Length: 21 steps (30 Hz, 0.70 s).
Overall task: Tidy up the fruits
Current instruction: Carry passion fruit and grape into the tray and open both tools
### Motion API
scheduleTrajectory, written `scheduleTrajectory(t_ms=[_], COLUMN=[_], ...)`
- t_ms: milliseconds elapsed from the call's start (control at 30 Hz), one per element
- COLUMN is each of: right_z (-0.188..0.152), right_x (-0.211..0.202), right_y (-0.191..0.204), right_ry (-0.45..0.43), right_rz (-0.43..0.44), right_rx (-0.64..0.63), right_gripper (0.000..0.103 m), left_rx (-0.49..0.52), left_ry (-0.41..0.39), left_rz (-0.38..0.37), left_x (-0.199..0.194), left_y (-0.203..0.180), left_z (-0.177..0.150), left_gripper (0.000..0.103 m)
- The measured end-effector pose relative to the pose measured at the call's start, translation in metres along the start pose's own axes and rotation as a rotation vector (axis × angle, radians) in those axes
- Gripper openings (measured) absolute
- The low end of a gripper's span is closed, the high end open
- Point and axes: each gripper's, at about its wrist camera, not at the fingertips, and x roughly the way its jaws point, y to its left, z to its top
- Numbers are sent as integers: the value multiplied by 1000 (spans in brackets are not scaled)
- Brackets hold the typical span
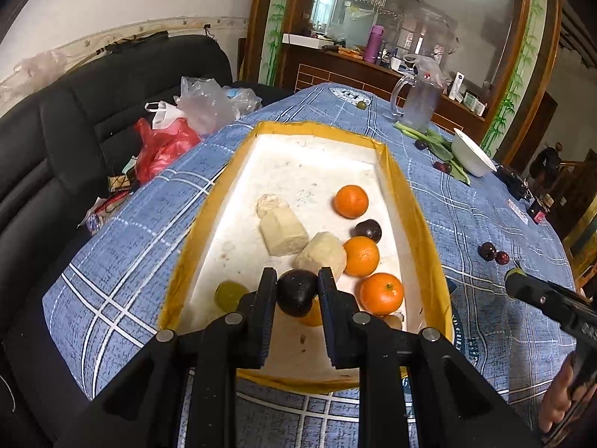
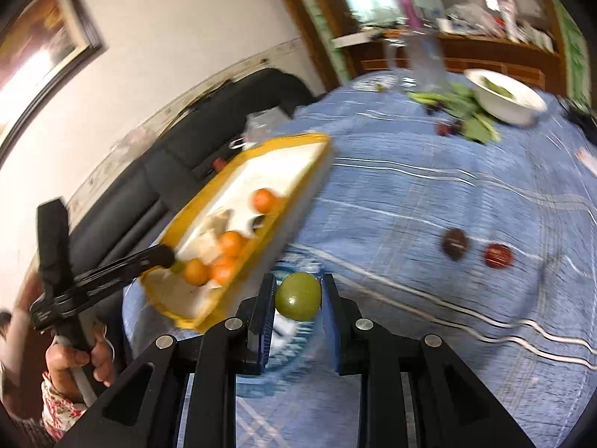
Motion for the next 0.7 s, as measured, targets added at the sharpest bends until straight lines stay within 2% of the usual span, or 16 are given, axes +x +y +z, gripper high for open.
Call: scheduleTrajectory(t_ms=[200, 400, 467, 533, 633, 700], right_z=[5, 1, -3, -7, -12, -14], right_x=[26, 54, 67, 75, 88, 92], right_y=[62, 95, 106, 109, 116, 118], right_ry=[38, 79, 97, 108, 118, 117], right_rz=[25, 28, 23, 14, -11, -25], right_rx=[-129, -203, -228, -243, -276, -288], right_gripper=[26, 26, 27, 27, 27, 27], left_rx=[0, -56, -79, -93, -110, -117], left_ry=[12, 21, 16, -9, -50, -66], left_rz=[25, 28, 14, 11, 16, 18], left_x=[9, 12, 9, 3, -10, -17], left_y=[3, 19, 24, 28, 33, 36], left_z=[-3, -3, -3, -2, 1, 3], left_gripper=[22, 24, 29, 48, 60, 64])
